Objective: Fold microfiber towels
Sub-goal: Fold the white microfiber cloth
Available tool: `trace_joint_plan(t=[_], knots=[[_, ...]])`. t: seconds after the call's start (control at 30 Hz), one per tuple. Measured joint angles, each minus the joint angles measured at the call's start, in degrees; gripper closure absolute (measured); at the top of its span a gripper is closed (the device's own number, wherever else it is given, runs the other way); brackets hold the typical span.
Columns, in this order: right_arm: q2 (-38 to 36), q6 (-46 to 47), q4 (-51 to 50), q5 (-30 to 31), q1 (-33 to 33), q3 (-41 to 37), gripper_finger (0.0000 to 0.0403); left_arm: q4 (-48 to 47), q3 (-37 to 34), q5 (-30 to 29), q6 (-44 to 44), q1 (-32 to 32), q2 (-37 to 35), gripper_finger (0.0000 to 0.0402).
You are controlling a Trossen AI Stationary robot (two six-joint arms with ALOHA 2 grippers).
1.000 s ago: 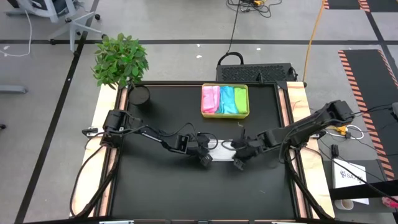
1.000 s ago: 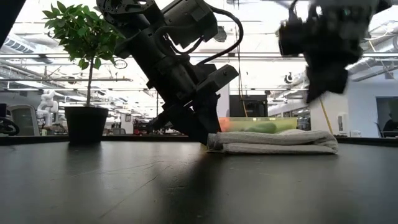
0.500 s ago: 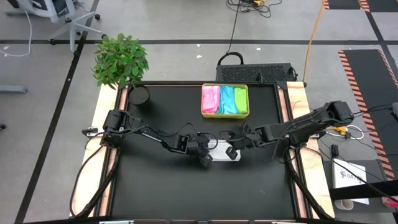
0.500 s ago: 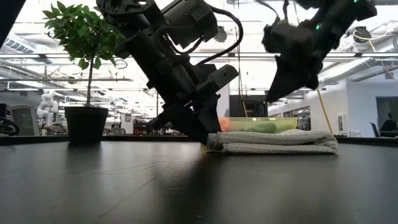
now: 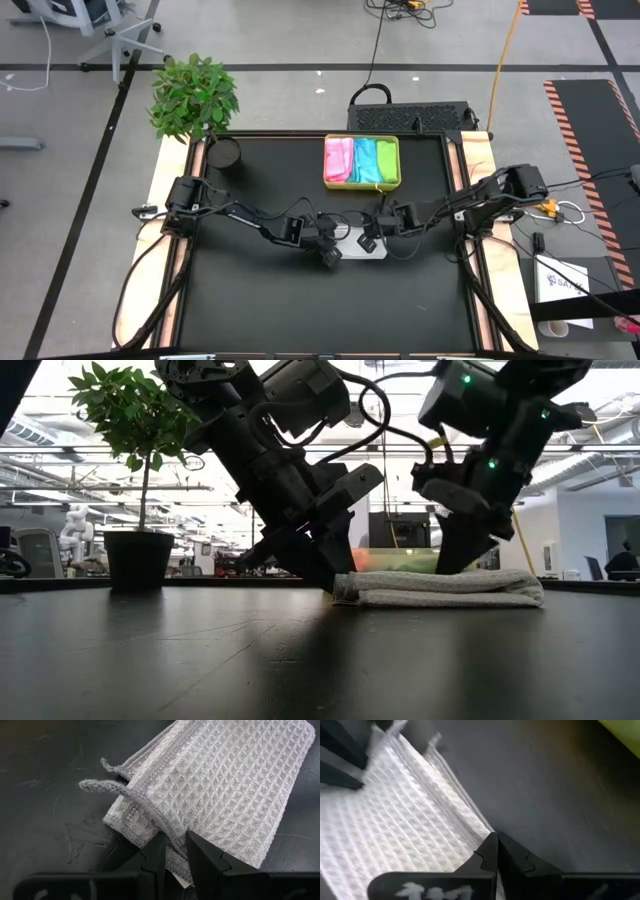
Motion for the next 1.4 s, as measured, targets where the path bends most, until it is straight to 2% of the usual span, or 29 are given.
trace_joint_plan(t=[0.37,0.63,0.83,1.1,1.23,1.33,1.4], knots=[[-0.1,6.0,1.5,0.3,0.4,-5.1,0.0403,0.5,0.0,0.0,0.4,0.0,0.0,0.0321],[-0.2,5.9,0.9,-0.2,1.8,-7.4,0.0403,0.5,0.0,0.4,1.9,0.0,0.0,0.0321],[-1.0,3.1,-3.2,-1.5,1.7,-8.4,0.0403,0.5,0.0,0.5,1.5,0.0,0.0,0.0321],[-8.1,-1.5,-10.8,-3.0,1.7,-8.6,0.0403,0.4,0.0,0.2,0.8,0.0,0.0,0.0321],[-13.6,1.0,-16.0,-2.9,1.7,-8.7,0.0403,0.4,0.0,0.1,0.3,0.0,0.0,0.0321],[-17.2,3.7,-14.4,-3.7,1.8,-8.7,0.0403,0.4,0.0,0.0,0.1,0.0,0.0,0.0321],[-18.7,4.8,-9.2,-3.7,2.3,-8.7,0.0403,0.5,0.0,-0.2,0.1,0.0,0.0,0.0321]])
